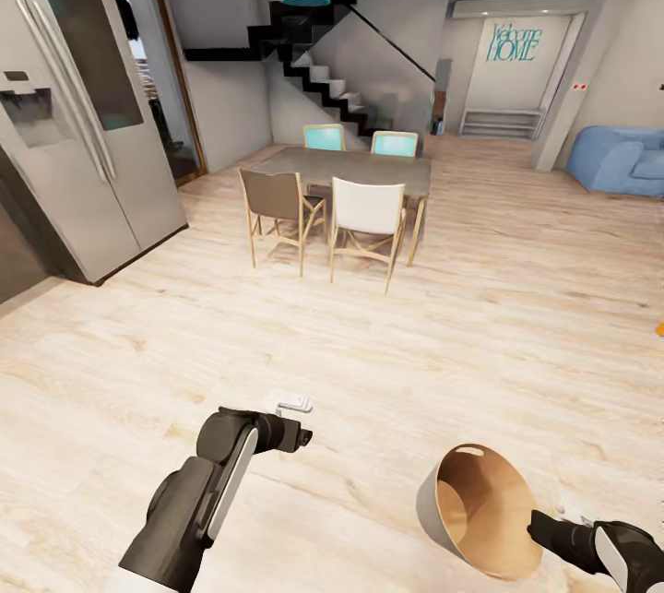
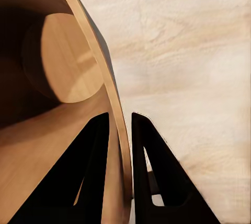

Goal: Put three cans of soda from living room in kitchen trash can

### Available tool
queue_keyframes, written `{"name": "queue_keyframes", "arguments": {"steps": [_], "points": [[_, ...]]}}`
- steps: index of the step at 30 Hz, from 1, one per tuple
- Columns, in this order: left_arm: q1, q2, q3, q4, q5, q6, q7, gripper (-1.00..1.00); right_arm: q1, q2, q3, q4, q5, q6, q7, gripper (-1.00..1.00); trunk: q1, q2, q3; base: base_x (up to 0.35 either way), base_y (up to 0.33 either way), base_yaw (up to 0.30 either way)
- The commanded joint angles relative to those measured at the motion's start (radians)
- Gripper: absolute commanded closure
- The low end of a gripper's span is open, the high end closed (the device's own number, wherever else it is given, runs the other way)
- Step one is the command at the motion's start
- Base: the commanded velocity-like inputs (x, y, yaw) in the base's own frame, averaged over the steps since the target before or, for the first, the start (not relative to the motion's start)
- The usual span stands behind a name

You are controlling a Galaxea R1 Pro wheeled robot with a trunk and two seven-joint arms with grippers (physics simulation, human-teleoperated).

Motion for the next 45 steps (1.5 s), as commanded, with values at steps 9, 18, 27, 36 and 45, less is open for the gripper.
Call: {"name": "queue_keyframes", "arguments": {"steps": [9, 18, 27, 36, 45], "points": [[0.000, 0.000, 0.000, 0.001, -0.001, 0.000, 0.000, -1.00, 0.000, 0.000, -0.004, 0.000, -0.015, 0.003, 0.005, 1.00, 0.000, 0.000, 0.000, 0.000, 0.320, -0.258], [0.000, 0.000, 0.000, 0.002, -0.001, 0.000, 0.000, -1.00, 0.000, 0.000, -0.004, 0.000, -0.015, 0.003, 0.002, 1.00, 0.000, 0.000, -0.001, 0.000, 0.320, -0.258], [0.000, -0.001, 0.000, 0.002, -0.001, 0.000, 0.000, -1.00, 0.000, 0.001, -0.004, 0.000, -0.015, 0.003, 0.001, 1.00, 0.000, 0.000, -0.005, 0.000, 0.320, -0.257], [0.000, -0.001, 0.000, 0.002, -0.001, 0.000, 0.000, -1.00, 0.000, -0.001, -0.006, -0.001, -0.016, 0.003, 0.010, 1.00, 0.000, 0.000, -0.007, 0.000, 0.320, -0.196], [0.000, -0.001, 0.000, 0.002, -0.001, 0.000, 0.000, -1.00, 0.000, -0.002, -0.046, -0.002, -0.016, 0.003, 0.013, 1.00, 0.000, 0.000, -0.003, 0.000, 0.320, -0.019]]}}
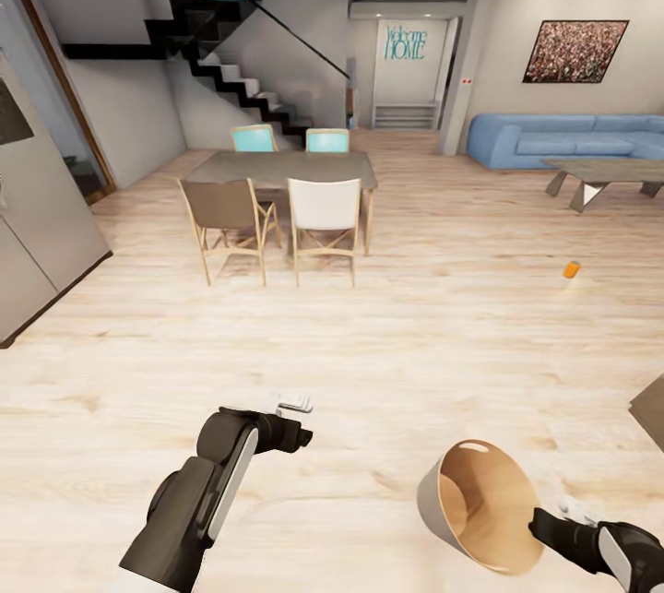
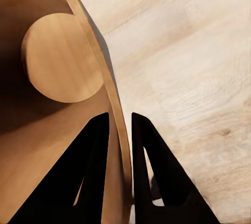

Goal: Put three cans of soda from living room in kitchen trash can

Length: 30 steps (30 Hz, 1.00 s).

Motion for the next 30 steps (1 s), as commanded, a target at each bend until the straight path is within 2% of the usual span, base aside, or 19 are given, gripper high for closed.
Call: {"name": "queue_keyframes", "arguments": {"steps": [1, 7, 24, 30], "points": [[0.000, 0.000, 0.000, 0.000, 0.000, 0.000, 0.000, -1.00, 0.000, 0.000, -0.012, 0.000, -0.013, 0.003, 0.006, 1.00, 0.000, 0.000, 0.001, 0.000, 0.319, -0.003], [0.000, 0.000, 0.000, 0.000, 0.000, 0.000, 0.000, -1.00, 0.000, 0.000, -0.027, 0.000, -0.013, 0.003, 0.007, 1.00, 0.000, 0.000, 0.010, 0.000, 0.320, -0.001], [0.000, 0.000, 0.000, 0.000, 0.000, 0.000, 0.000, -1.00, 0.000, -0.006, -0.033, 0.000, -0.013, 0.003, 0.005, 1.00, 0.000, 0.000, 0.032, 0.000, 0.318, -0.033], [0.000, -0.001, 0.000, 0.000, 0.000, 0.000, 0.001, -1.00, 0.000, -0.019, -0.034, 0.001, -0.015, 0.004, 0.017, 1.00, 0.000, 0.000, 0.036, 0.000, 0.131, -0.009]]}}
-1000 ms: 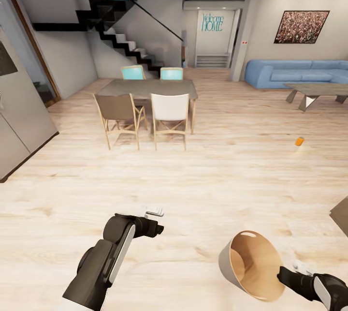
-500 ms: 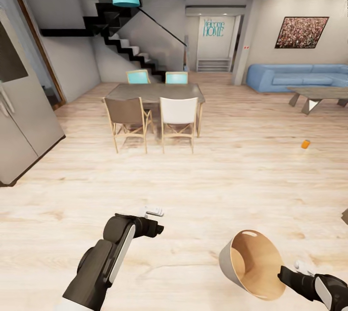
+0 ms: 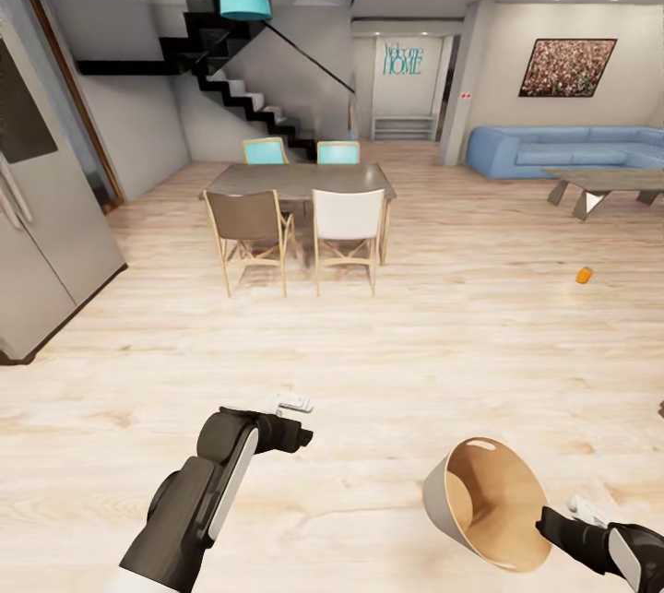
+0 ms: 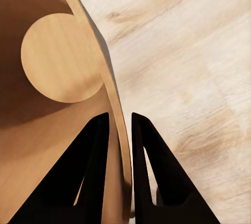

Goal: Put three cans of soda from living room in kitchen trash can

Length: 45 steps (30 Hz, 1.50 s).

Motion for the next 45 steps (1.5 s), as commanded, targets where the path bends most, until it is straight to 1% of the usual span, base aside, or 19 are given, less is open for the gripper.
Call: {"name": "queue_keyframes", "arguments": {"steps": [1, 13, 18, 23, 28, 35, 39, 45], "points": [[0.000, 0.000, 0.000, 0.000, 0.000, 0.000, 0.000, -1.00, 0.000, -0.001, -0.004, 0.000, -0.015, 0.004, 0.008, 1.00, 0.000, 0.000, 0.001, 0.000, 0.038, -0.024], [0.000, -0.001, 0.000, 0.000, 0.000, 0.000, 0.000, -1.00, 0.000, -0.003, -0.005, 0.000, -0.015, 0.004, 0.011, 1.00, 0.000, 0.000, 0.017, 0.000, 0.011, -0.081], [0.000, -0.001, 0.000, 0.000, 0.000, 0.000, 0.000, -1.00, 0.000, -0.003, -0.005, 0.000, -0.015, 0.004, 0.011, 1.00, 0.000, 0.000, 0.024, 0.004, 0.104, -0.132], [0.000, -0.001, 0.000, 0.003, -0.001, 0.000, 0.000, -1.00, 0.000, -0.003, -0.005, 0.000, -0.016, 0.004, 0.011, 1.00, 0.000, 0.000, 0.032, 0.059, 0.243, -0.143], [0.000, -0.002, 0.000, 0.032, 0.001, 0.000, 0.000, -1.00, 0.000, -0.003, -0.005, 0.000, -0.016, 0.003, 0.011, 1.00, 0.000, 0.000, 0.038, 0.089, 0.290, -0.186], [0.000, -0.002, 0.000, 0.040, 0.001, 0.000, 0.000, -1.00, 0.000, -0.003, -0.004, 0.000, -0.015, 0.003, 0.012, 1.00, 0.000, 0.000, 0.046, 0.097, 0.302, -0.208], [0.000, -0.002, 0.000, 0.041, 0.001, 0.000, 0.000, -1.00, 0.000, -0.003, -0.004, 0.000, -0.015, 0.003, 0.013, 1.00, 0.000, 0.000, 0.049, 0.099, 0.304, -0.183], [0.000, -0.003, 0.000, 0.041, 0.001, 0.000, 0.000, -1.00, 0.000, -0.003, -0.003, 0.000, -0.015, 0.003, 0.014, 1.00, 0.000, 0.000, 0.051, 0.099, 0.304, -0.064]]}}
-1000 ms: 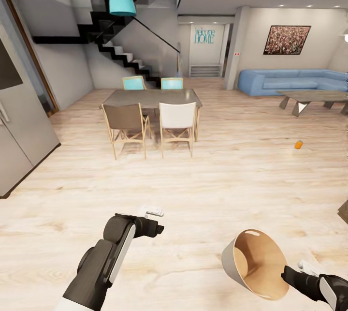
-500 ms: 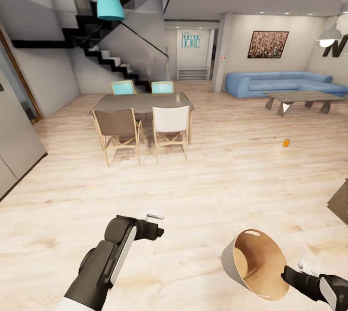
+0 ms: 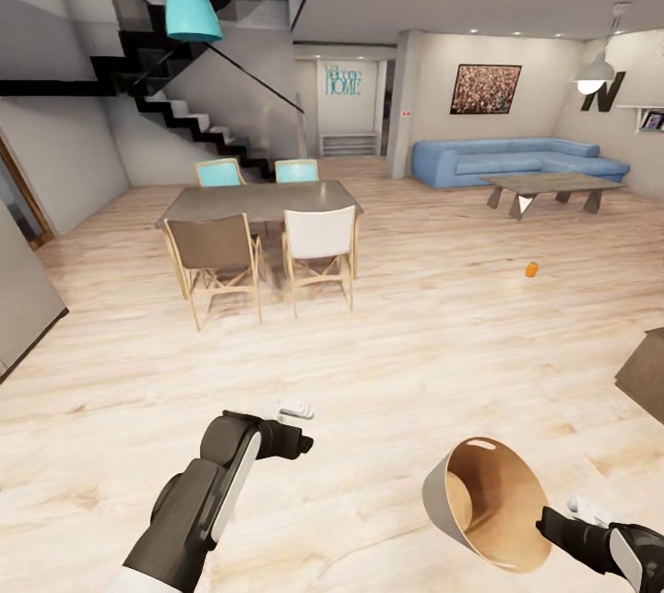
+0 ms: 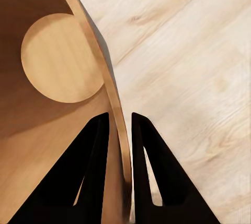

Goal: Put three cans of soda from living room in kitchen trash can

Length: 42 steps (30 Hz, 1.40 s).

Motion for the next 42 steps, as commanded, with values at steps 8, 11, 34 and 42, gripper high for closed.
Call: {"name": "queue_keyframes", "arguments": {"steps": [8, 11, 34, 42], "points": [[0.000, 0.001, -0.001, 0.000, 0.000, 0.000, 0.000, -1.00, 0.000, -0.009, -0.006, 0.000, -0.019, 0.005, 0.030, 1.00, 0.000, 0.000, 0.000, 0.100, 0.304, -0.161], [0.000, 0.000, -0.001, 0.000, 0.000, 0.000, 0.000, -1.00, 0.001, -0.012, -0.006, -0.001, -0.019, 0.005, 0.034, 1.00, 0.000, 0.000, 0.000, 0.100, 0.304, -0.261], [0.000, 0.000, -0.046, 0.002, -0.002, 0.000, 0.001, -1.00, 0.001, -0.014, -0.009, -0.001, -0.019, 0.005, 0.036, 1.00, 0.000, 0.000, 0.001, 0.162, 0.138, -0.283], [0.000, 0.000, -0.053, 0.002, -0.002, 0.000, 0.002, -1.00, 0.001, -0.014, -0.088, -0.001, -0.018, 0.005, 0.039, 1.00, 0.000, 0.000, 0.001, 0.209, 0.001, -0.270]]}}
